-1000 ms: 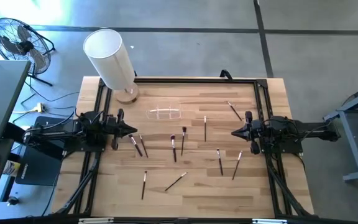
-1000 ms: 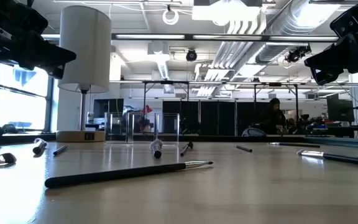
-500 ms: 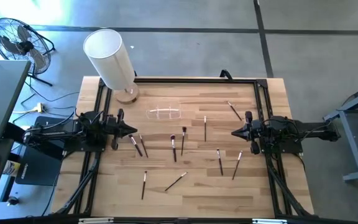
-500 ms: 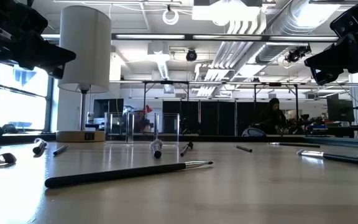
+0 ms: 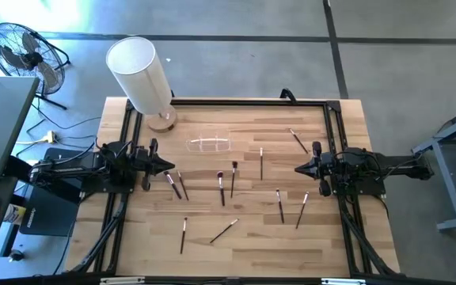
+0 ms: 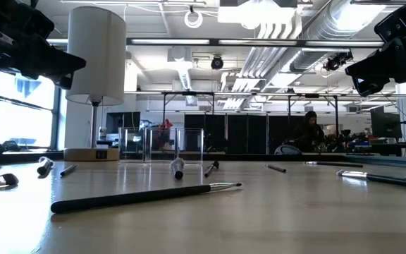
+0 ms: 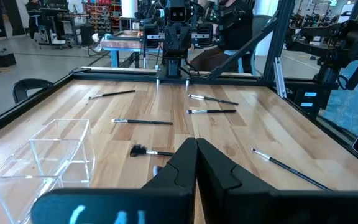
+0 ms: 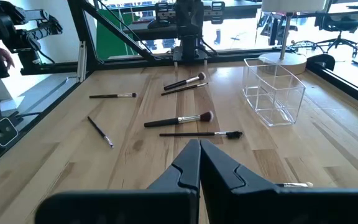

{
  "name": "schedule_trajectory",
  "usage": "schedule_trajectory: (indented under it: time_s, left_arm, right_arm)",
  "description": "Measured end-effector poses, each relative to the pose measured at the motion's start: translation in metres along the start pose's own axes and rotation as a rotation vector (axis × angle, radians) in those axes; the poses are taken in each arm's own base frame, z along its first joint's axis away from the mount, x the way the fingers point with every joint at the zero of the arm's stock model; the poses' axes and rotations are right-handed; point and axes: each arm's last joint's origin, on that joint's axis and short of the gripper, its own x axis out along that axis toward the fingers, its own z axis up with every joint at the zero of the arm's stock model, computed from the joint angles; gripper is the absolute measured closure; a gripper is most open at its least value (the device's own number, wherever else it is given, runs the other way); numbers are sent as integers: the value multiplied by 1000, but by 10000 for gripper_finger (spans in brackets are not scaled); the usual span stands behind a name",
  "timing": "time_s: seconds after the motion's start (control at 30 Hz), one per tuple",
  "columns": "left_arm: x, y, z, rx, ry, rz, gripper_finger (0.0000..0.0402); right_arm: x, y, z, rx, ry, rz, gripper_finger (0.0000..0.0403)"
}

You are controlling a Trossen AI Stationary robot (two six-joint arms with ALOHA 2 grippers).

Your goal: Pick & Place Makeup Supplies

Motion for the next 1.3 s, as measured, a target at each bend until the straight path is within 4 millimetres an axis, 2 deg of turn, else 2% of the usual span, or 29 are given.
schedule_trajectory:
  time_s: [0.73,1.07,1.2,1.3]
  left_arm:
    - [0,0,0,-1,-1,0,401]
    - [0,0,0,-154,-6,-7,401]
    - [0,1,0,-156,-11,36,401]
    - [2,2,7,-169,-81,63,401]
  right_arm:
    - [0,0,0,0,0,0,402]
    - [0,0,0,0,0,0,402]
    - [0,0,0,0,0,0,402]
    - [0,0,0,0,0,0,402]
